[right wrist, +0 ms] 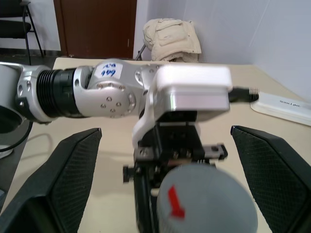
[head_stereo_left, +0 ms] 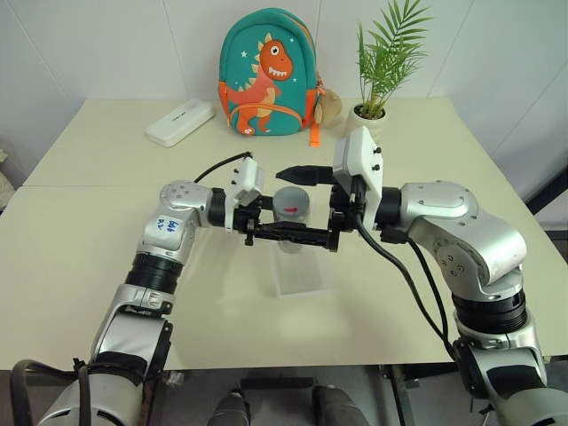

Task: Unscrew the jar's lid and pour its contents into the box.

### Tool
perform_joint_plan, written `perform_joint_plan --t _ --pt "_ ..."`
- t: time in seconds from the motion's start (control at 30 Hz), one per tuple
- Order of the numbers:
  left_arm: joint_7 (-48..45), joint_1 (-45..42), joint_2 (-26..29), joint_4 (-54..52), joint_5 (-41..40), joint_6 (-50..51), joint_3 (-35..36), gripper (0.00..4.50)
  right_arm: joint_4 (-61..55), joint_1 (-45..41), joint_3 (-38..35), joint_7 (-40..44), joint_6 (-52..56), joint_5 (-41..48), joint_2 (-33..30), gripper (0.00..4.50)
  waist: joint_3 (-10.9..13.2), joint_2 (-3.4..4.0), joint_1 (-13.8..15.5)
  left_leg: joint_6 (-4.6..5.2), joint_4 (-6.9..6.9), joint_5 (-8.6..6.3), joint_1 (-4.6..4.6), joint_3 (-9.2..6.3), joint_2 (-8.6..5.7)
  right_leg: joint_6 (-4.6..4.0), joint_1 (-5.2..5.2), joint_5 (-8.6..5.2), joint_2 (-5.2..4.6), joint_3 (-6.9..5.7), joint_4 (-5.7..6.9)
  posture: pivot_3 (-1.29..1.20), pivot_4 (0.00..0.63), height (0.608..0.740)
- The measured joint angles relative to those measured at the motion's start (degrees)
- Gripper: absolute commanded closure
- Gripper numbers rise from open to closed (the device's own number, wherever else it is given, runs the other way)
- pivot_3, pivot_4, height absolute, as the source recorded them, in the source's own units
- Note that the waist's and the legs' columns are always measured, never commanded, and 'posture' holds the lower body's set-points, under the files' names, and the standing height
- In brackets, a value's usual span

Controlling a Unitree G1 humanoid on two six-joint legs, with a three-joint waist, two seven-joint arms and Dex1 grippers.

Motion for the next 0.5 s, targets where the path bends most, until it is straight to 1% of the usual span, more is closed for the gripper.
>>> perform_joint_plan --t 0.23,0.5 --pt "-0.1 0.0 0.6 -1.0 0.0 1.5 0.0 2.41 0.4 0.7 0.0 -1.1 -0.4 0.0 -0.8 0.02 0.0 0.00 -0.2 0.00 0.00 0.00 0.00 0.00 0.00 0.00 0.00 0.00 0.00 0.00 0.01 0.00 0.150 0.740" --pt "-0.4 0.0 0.5 -3.9 -0.7 3.3 -0.1 2.41 3.8 0.4 0.2 -2.3 -2.1 -0.7 0.2 0.02 0.0 0.00 -0.6 0.00 0.00 0.00 0.00 0.00 0.01 0.00 0.00 0.00 0.01 0.00 0.02 0.00 0.150 0.740"
